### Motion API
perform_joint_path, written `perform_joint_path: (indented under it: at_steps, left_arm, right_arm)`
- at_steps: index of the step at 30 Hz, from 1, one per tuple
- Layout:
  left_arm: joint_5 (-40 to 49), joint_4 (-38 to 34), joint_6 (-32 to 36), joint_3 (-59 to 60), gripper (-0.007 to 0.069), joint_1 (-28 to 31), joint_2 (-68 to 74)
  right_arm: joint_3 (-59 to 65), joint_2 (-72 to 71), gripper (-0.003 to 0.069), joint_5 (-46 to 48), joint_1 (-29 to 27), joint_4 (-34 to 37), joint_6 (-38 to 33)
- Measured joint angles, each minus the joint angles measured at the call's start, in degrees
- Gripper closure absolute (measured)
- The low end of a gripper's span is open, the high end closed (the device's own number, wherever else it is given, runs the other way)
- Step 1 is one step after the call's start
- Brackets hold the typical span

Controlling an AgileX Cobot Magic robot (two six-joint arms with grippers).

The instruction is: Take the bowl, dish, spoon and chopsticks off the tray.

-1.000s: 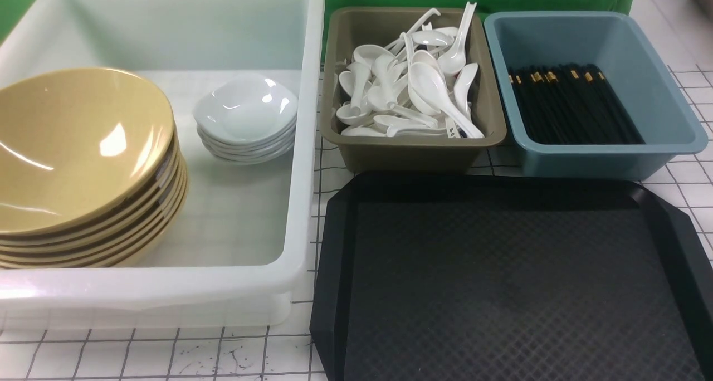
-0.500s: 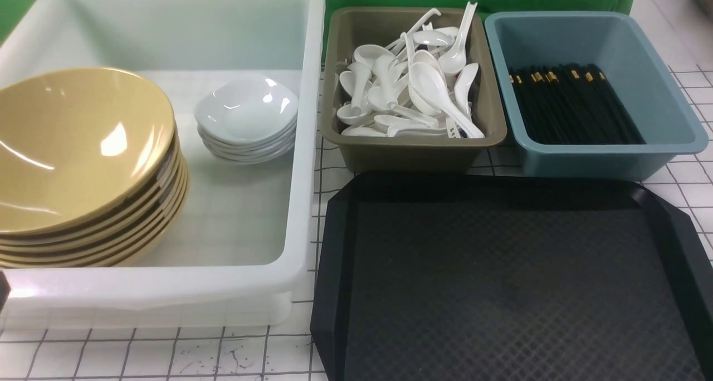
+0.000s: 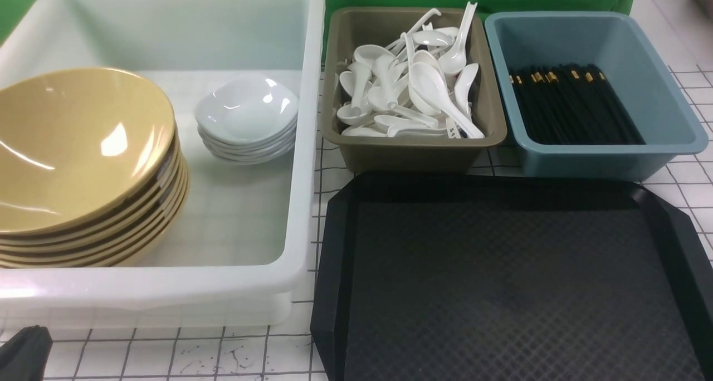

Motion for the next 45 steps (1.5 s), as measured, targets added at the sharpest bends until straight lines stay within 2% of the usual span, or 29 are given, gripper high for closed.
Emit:
perform_joint_path:
  at_steps: [45]
  left_arm:
    - [0.16,0.43,0.93,0.0,0.0636,0.0,0.0]
  right_arm:
    - [0.0,0.0,0.0547,0.0,0.0,0.0,0.0]
